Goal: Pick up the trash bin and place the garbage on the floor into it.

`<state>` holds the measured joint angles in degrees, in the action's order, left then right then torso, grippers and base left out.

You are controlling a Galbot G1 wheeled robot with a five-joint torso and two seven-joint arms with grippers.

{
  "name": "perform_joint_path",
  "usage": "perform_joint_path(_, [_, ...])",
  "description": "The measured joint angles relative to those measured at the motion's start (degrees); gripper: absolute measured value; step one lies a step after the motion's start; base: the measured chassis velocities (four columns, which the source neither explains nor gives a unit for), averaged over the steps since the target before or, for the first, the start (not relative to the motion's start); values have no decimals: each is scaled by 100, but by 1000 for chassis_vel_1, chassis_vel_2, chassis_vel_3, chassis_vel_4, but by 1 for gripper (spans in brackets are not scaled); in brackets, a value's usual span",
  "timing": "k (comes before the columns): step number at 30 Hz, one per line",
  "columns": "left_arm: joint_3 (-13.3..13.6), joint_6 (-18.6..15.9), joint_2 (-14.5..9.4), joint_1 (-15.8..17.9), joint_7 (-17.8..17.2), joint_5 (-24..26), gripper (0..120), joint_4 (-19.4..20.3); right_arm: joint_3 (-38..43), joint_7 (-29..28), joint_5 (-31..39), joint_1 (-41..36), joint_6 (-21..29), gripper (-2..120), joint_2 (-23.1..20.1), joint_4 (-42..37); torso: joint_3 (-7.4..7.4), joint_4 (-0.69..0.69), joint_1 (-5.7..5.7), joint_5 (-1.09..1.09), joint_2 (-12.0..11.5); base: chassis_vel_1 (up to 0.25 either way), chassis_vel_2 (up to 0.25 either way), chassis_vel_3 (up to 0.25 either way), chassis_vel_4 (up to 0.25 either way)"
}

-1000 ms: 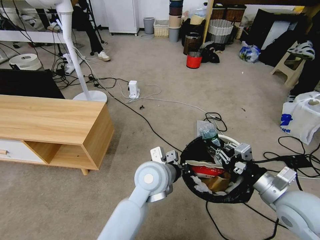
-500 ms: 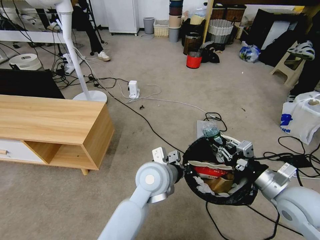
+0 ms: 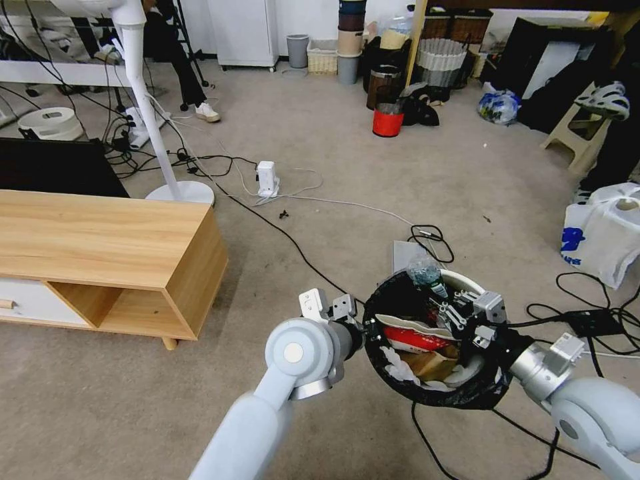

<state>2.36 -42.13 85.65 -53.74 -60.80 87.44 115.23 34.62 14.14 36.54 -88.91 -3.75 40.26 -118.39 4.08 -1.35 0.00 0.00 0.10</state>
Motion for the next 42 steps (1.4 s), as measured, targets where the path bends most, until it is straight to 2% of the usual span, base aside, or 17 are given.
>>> perform_joint_path(20, [-64, 0, -33, -42, 43, 124, 0, 117, -255, 145, -270, 328, -165, 18, 108, 480, 0, 0, 0, 0, 0, 0, 0, 0, 0])
perform_joint_path(24, [-65, 0, -12, -44, 55, 106, 0, 104, -286, 132, -270, 343, -144, 28, 79, 452, 0, 0, 0, 0, 0, 0, 0, 0, 0])
perform_joint_path(27, [-68, 8, 30, -36, 117, 42, 0, 43, -349, 114, -279, 320, -110, 44, 21, 403, 0, 0, 0, 0, 0, 0, 0, 0, 0])
perform_joint_path(30, [-71, 8, 38, -34, 124, 37, 0, 40, -345, 113, -287, 307, -109, 48, -5, 393, 0, 0, 0, 0, 0, 0, 0, 0, 0])
perform_joint_path(33, [-87, 8, 66, -29, 154, 25, 0, 7, -330, 135, -291, 286, -108, 68, -74, 362, 0, 0, 0, 0, 0, 0, 0, 0, 0])
perform_joint_path(36, [-91, 8, 74, -29, 157, 22, 0, 2, -327, 153, -291, 285, -108, 71, -85, 360, 0, 0, 0, 0, 0, 0, 0, 0, 0])
perform_joint_path(37, [-96, 8, 88, -29, 159, 4, 0, -6, -319, 182, -291, 280, -107, 80, -108, 349, 0, 0, 0, 0, 0, 0, 0, 0, 0])
perform_joint_path(38, [-101, 8, 97, -28, 165, -7, 0, -16, -315, 194, -291, 277, -106, 82, -118, 339, 0, 0, 0, 0, 0, 0, 0, 0, 0])
perform_joint_path(42, [-127, 8, 127, -22, 195, -48, 0, -55, -301, 241, -289, 248, -101, 87, -145, 291, 0, 0, 0, 0, 0, 0, 0, 0, 0])
